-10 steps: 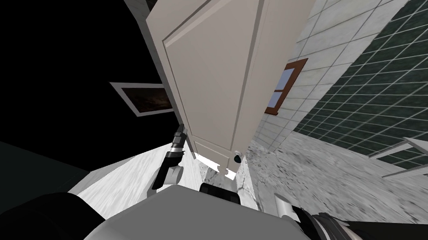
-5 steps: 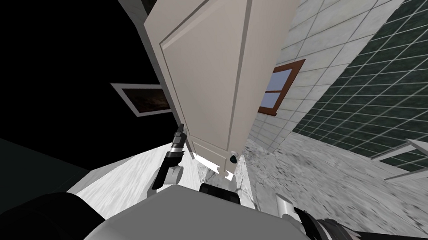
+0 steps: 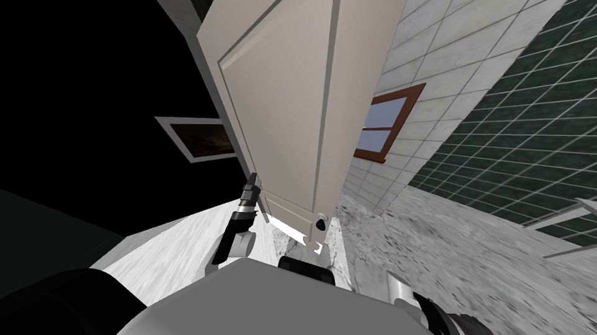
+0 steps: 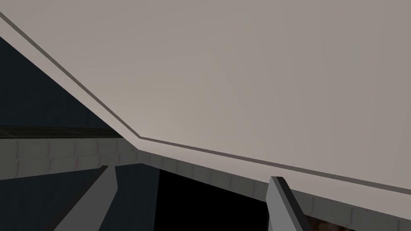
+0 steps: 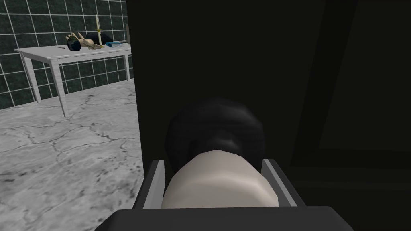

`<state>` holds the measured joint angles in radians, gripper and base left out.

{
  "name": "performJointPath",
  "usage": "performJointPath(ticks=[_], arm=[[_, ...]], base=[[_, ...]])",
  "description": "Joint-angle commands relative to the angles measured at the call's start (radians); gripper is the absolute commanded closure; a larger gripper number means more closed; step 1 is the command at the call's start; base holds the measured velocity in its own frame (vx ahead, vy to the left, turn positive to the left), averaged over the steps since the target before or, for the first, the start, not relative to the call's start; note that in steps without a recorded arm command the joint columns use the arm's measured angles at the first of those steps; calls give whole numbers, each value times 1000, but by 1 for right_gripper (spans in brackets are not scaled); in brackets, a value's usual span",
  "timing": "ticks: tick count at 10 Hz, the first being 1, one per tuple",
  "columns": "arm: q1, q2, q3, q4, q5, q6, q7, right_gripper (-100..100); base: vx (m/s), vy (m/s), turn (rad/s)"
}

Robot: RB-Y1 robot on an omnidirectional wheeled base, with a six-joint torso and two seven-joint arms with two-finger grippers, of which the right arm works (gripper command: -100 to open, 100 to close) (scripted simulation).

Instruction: Push the door open

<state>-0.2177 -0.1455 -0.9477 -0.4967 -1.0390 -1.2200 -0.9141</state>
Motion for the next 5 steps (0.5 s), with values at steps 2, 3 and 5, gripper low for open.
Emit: performJointPath(ticks=[2,3,5], arm=[[-4,-20,-13,46,0,-26,-15,100],[-14,-23,-37,60,1,-34,-15,100],[-14,-23,-37,60,1,-34,-15,100]], base=[[18,-42,-23],[50,-54,10],[49,-48,-9]])
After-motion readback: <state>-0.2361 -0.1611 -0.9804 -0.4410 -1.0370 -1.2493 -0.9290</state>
